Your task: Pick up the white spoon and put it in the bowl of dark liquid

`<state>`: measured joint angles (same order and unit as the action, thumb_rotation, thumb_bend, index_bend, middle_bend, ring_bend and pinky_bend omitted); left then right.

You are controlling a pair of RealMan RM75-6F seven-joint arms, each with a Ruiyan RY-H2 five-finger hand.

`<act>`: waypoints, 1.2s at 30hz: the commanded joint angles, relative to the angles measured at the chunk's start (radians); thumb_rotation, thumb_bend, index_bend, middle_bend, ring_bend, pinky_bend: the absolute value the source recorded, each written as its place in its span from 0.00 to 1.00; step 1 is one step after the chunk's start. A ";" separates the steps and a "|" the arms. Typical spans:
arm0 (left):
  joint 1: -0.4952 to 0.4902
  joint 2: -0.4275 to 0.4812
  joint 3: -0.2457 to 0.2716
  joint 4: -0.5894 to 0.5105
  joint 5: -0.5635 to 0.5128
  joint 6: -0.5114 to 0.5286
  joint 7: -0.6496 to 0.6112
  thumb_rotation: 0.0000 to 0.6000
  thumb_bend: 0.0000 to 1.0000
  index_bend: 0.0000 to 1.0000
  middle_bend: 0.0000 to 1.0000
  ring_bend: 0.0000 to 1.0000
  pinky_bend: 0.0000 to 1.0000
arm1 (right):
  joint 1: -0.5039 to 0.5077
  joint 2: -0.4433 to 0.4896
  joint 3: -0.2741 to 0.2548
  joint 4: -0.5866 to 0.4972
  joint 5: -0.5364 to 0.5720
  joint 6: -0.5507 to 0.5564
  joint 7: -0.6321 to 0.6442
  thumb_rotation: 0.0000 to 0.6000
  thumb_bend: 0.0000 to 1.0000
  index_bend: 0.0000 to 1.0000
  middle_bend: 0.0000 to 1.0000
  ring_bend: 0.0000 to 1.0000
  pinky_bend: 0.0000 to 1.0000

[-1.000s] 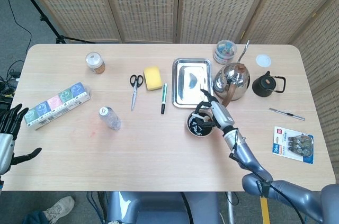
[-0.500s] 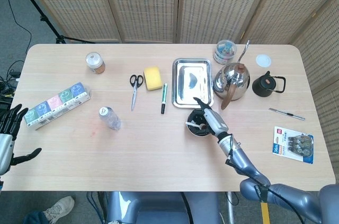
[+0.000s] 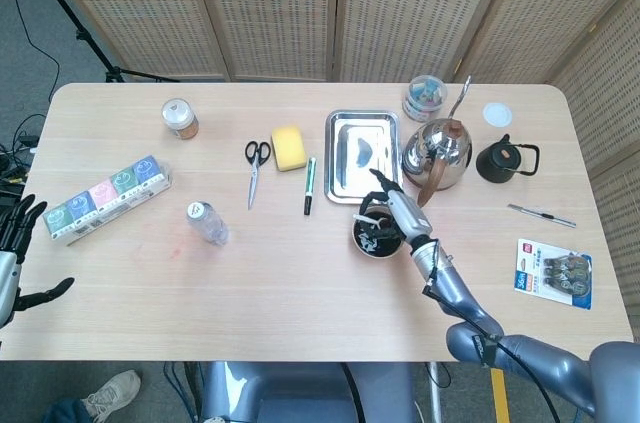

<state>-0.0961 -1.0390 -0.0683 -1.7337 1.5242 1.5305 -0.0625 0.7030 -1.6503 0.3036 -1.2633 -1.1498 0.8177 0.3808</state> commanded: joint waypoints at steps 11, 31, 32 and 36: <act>-0.003 -0.015 0.009 -0.009 0.011 -0.006 0.040 1.00 0.00 0.02 0.00 0.00 0.00 | -0.066 0.117 -0.040 -0.149 -0.011 0.006 0.009 1.00 0.44 0.56 0.00 0.00 0.00; -0.005 -0.008 -0.001 -0.002 -0.012 -0.012 0.022 1.00 0.00 0.02 0.00 0.00 0.00 | 0.011 0.007 0.028 -0.040 0.065 -0.015 -0.038 1.00 0.44 0.56 0.00 0.00 0.00; -0.006 -0.008 -0.001 -0.002 -0.012 -0.013 0.023 1.00 0.00 0.02 0.00 0.00 0.00 | 0.006 0.016 0.029 -0.043 0.065 -0.012 -0.036 1.00 0.44 0.56 0.00 0.00 0.00; -0.006 -0.012 0.001 -0.004 -0.009 -0.015 0.032 1.00 0.00 0.02 0.00 0.00 0.00 | -0.018 0.061 0.015 -0.075 0.059 -0.012 -0.032 1.00 0.44 0.56 0.00 0.00 0.00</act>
<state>-0.1023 -1.0502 -0.0677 -1.7368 1.5143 1.5163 -0.0316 0.6972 -1.6083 0.3263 -1.3219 -1.0867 0.8052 0.3467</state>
